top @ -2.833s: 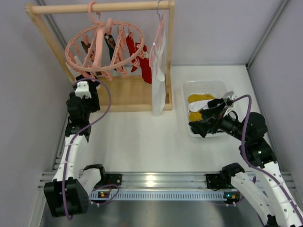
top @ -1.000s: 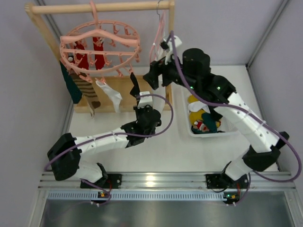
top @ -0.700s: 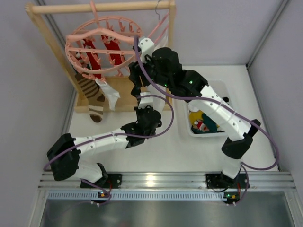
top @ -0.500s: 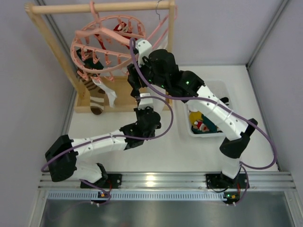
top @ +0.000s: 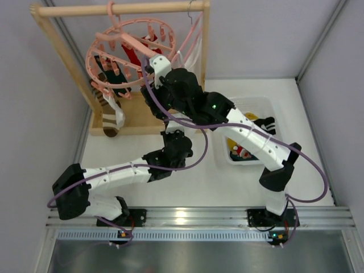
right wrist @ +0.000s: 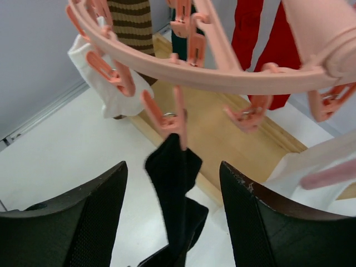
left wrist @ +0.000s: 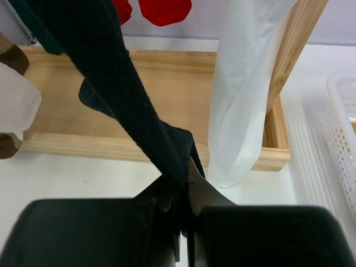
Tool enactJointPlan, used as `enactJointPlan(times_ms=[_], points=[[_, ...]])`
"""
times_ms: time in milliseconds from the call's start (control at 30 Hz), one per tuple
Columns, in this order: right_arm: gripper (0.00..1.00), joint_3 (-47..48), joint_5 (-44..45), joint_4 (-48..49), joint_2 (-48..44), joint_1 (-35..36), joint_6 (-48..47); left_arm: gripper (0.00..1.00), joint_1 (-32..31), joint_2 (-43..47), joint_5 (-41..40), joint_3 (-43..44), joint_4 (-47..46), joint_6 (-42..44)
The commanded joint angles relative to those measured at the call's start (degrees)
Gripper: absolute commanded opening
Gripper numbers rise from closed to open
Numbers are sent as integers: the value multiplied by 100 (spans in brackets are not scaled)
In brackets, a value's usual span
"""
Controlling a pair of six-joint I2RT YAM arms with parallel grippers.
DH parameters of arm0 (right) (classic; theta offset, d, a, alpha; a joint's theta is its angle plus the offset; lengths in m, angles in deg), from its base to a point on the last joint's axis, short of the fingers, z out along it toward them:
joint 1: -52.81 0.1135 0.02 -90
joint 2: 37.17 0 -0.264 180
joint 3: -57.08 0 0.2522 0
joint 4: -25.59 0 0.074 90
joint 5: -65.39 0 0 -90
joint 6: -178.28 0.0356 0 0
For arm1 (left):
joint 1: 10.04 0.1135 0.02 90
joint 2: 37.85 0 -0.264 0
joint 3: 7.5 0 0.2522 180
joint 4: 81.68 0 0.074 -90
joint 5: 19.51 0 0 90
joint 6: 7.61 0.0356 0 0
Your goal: Remove the socks clipped to the hanger
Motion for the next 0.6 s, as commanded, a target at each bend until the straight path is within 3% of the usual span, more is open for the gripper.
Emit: enactJointPlan(times_ms=[0, 300, 567], points=[[66, 190, 423, 420, -67, 407, -82, 0, -66, 169, 80, -87, -200, 104], [69, 708, 1127, 376, 433, 382, -512, 0, -110, 196, 194, -61, -191, 359], [66, 867, 873, 499, 583, 128, -723, 0, -137, 275, 273, -61, -191, 429]])
